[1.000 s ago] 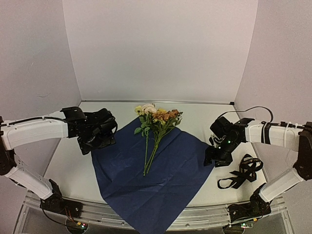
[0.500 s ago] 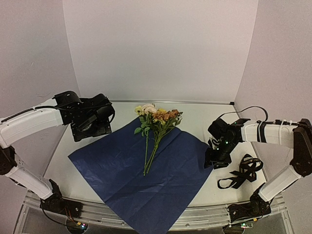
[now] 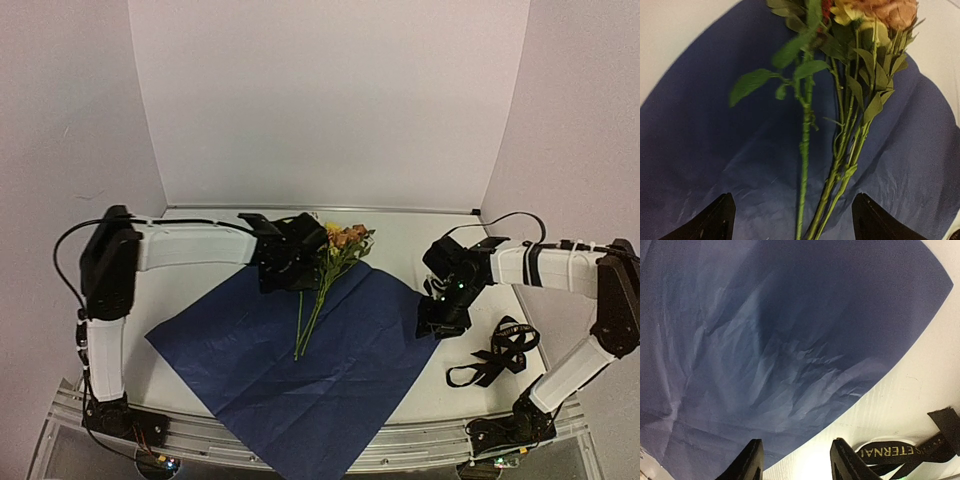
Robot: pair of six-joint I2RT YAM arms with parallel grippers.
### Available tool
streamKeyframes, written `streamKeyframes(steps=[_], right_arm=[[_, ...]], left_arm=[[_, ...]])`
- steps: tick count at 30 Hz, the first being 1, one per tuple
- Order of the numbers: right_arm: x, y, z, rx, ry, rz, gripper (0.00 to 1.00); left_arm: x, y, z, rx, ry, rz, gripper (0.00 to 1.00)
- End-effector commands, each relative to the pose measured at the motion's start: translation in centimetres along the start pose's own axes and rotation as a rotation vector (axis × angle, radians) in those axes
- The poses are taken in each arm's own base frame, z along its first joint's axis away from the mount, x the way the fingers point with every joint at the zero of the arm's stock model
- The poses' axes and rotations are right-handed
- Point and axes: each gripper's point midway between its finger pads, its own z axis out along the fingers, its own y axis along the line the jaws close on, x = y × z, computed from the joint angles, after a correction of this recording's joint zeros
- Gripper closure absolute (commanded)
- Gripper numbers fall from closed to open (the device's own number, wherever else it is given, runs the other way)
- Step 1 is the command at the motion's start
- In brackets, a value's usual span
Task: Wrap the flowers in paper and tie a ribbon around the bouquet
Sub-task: Adjust the fake flower with the flattened wrapping paper.
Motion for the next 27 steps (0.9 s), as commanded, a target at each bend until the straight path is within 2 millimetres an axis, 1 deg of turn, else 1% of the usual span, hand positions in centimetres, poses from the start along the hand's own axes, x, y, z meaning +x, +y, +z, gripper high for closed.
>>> streamKeyframes(steps=[1,4,7,11,16,20,22,23,24,27], right_arm=[[-1.8,0.5,0.1,0.007,-0.027,0.002,0.55],[-2.2,0.5,0.7,0.008,-0.019,0.017,0.56],[-2.3,0.4,1.3,0.007,-0.01,0.029,0.57],[-2.3,0.1,2.3,0.019,0.005,0.043,0.58],[-1.8,-0.3,3.4,0.035,0.025,0.058,0.62],[-1.5,-0.8,3.7,0.048,0.029,0.062,0.64],[-1.4,-0.9,3.8,0.053,0.03,0.065,0.66],[-1.4,-1.0,3.8,0.057,0.03,0.068,0.67],[-1.3,-1.1,3.9,0.059,0.032,0.07,0.68],[-1.2,-1.2,4.2,0.068,0.038,0.078,0.72]], left_arm=[[-2.1,-5.2,2.3,0.092,-0.054,0.028,0.13],[-1.5,-5.5,4.5,0.064,-0.046,0.046,0.11],[-1.2,-5.9,5.7,0.054,-0.036,0.058,0.11],[-0.6,-5.8,7.1,0.038,-0.021,0.063,0.17],[0.0,-5.7,7.9,0.032,-0.007,0.062,0.31],[0.4,-5.6,8.4,0.028,0.006,0.06,0.43],[0.5,-5.6,8.5,0.03,0.009,0.06,0.49],[0.6,-5.6,8.6,0.03,0.011,0.06,0.53],[0.7,-5.6,8.6,0.03,0.012,0.061,0.56],[0.6,-5.6,8.4,0.033,0.011,0.057,0.67]])
